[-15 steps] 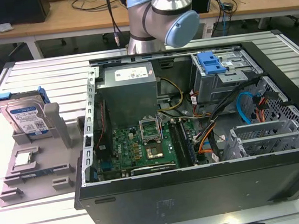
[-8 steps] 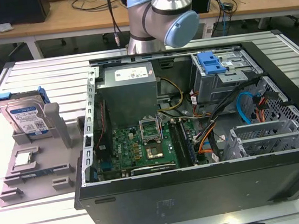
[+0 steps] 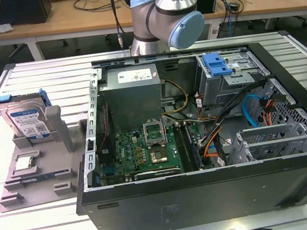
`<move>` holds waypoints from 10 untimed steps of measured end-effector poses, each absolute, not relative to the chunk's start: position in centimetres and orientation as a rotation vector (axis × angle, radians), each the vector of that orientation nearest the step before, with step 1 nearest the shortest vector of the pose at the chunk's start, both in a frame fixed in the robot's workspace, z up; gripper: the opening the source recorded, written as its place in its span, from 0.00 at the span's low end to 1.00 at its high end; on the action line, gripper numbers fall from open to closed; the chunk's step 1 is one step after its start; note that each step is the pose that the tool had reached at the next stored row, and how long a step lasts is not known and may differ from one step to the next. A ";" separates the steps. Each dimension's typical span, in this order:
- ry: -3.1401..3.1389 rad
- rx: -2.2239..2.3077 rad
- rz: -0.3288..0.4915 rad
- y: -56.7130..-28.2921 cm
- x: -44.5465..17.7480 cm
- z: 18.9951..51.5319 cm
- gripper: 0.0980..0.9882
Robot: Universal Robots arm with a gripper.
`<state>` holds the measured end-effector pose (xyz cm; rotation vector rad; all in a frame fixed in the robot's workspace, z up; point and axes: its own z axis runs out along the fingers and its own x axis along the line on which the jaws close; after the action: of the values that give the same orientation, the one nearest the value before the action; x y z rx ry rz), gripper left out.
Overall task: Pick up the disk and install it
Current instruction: 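Pick up the disk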
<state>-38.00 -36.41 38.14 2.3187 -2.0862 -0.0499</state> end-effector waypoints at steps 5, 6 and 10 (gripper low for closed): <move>-2.086 2.319 -0.050 -36.3 -37.9 37.9 0.50; -2.086 2.319 -0.050 -36.3 -37.9 37.9 0.50; -2.086 2.319 -0.050 -36.2 -37.8 37.7 0.50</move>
<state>-37.81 -36.21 37.67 2.3185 -2.0861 -0.0498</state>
